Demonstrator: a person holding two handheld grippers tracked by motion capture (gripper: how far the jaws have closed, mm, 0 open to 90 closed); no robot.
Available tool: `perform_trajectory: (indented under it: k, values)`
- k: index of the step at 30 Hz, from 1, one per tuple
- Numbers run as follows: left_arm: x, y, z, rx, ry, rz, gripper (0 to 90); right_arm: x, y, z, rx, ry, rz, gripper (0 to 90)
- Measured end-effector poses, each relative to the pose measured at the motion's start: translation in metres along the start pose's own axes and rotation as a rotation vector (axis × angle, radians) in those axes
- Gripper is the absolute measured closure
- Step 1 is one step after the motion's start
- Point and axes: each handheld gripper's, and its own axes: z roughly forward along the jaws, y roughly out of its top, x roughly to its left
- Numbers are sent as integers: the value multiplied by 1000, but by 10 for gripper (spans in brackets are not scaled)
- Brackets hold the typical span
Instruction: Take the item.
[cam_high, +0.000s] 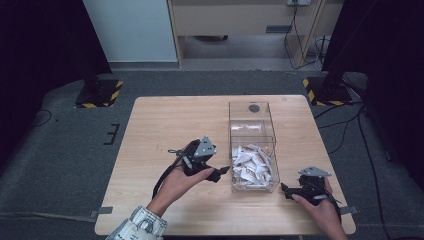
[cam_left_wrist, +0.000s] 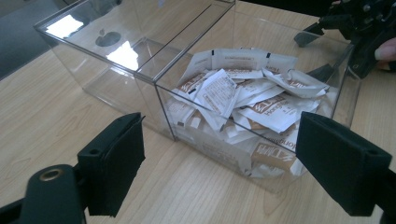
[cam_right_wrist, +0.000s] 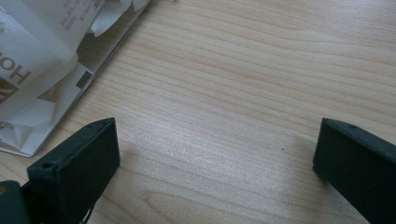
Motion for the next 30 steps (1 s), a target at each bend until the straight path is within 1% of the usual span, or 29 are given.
perform_trajectory:
  k: [2, 5, 6, 7, 10, 11, 12, 14, 15, 17, 19, 25, 30]
  values:
    - [0, 4, 0, -8, -4, -3, 132, 0, 0, 0, 0, 0, 0, 8]
    - [0, 10, -1, -18, -15, 9, 89, 0, 0, 0, 0, 0, 0, 8]
    - [-2, 14, 0, -22, -18, 20, 86, 0, 0, 0, 0, 0, 0, 8]
    - [-2, 14, 0, -22, -18, 20, 86, 0, 0, 0, 0, 0, 0, 8]
    - [-4, 19, 3, -23, -15, 37, 90, 0, 0, 0, 0, 0, 0, 8]
    - [-5, 20, 3, -27, -7, 45, 90, 0, 0, 0, 0, 0, 0, 8]
    - [-6, 21, 4, -31, -4, 50, 136, 0, 0, 0, 0, 0, 0, 8]
    - [-7, 24, 5, -30, -13, 50, 138, 0, 0, 0, 0, 0, 0, 8]
    - [-8, 25, 6, -27, -16, 55, 151, 0, 0, 0, 0, 0, 0, 8]
    - [-10, 28, 8, -23, -19, 61, 206, 0, 0, 0, 0, 0, 1, 8]
    - [-12, 31, 10, -23, -22, 68, 234, 0, 0, 0, 0, 0, 0, 8]
    - [-17, 37, 18, -7, -42, 89, 277, 0, 0, 0, 0, 0, 0, 8]
    - [-18, 39, 24, -3, -50, 82, 291, 0, 0, 0, 0, 0, 0, 8]
